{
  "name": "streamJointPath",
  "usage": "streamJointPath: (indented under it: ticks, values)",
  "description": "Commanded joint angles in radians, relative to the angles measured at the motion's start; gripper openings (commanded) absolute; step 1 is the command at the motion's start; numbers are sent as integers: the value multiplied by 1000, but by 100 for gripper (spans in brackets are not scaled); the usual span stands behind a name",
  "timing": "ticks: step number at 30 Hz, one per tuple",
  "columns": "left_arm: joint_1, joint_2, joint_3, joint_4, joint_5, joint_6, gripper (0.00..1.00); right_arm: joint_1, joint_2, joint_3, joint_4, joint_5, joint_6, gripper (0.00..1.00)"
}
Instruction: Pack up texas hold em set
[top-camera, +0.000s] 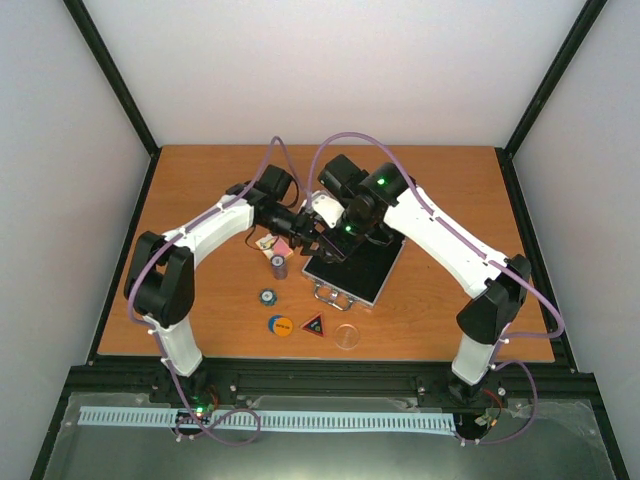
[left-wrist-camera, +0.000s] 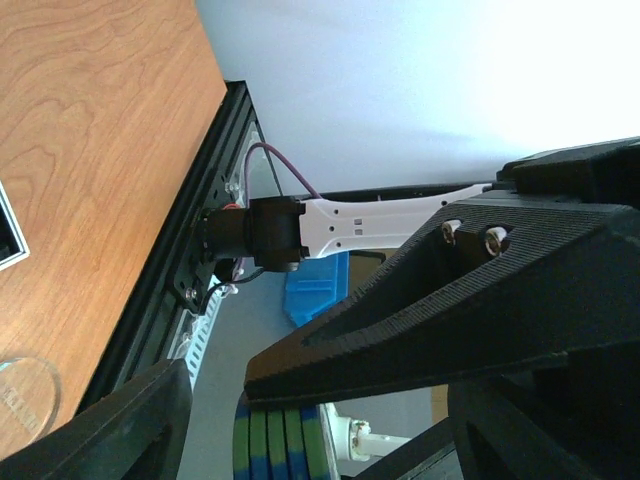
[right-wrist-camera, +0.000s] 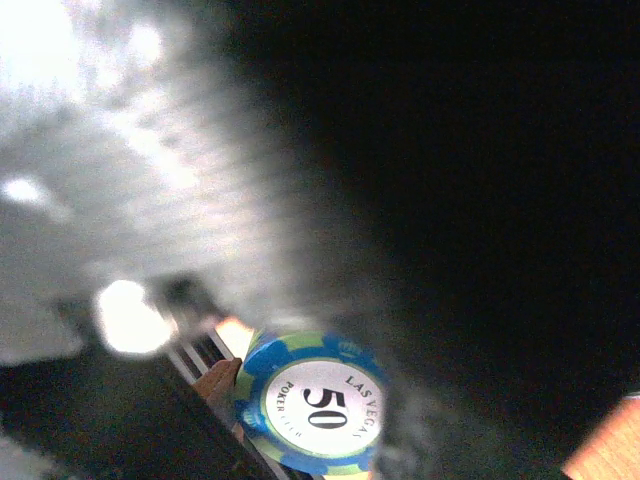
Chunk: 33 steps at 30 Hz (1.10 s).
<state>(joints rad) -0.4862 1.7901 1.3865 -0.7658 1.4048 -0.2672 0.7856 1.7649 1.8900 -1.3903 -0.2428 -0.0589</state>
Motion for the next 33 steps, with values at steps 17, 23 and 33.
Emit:
streamJointPath:
  ticks: [17,23,33]
  values:
    - [-15,-172,-167,118,43,-95,66,-86,13,39,189,188,53,3]
    - [-17,-175,-197,152,37,-130,66,-95,48,75,198,191,53,3]
    - [-17,-105,-156,130,28,-135,65,-100,76,156,200,189,59,3]
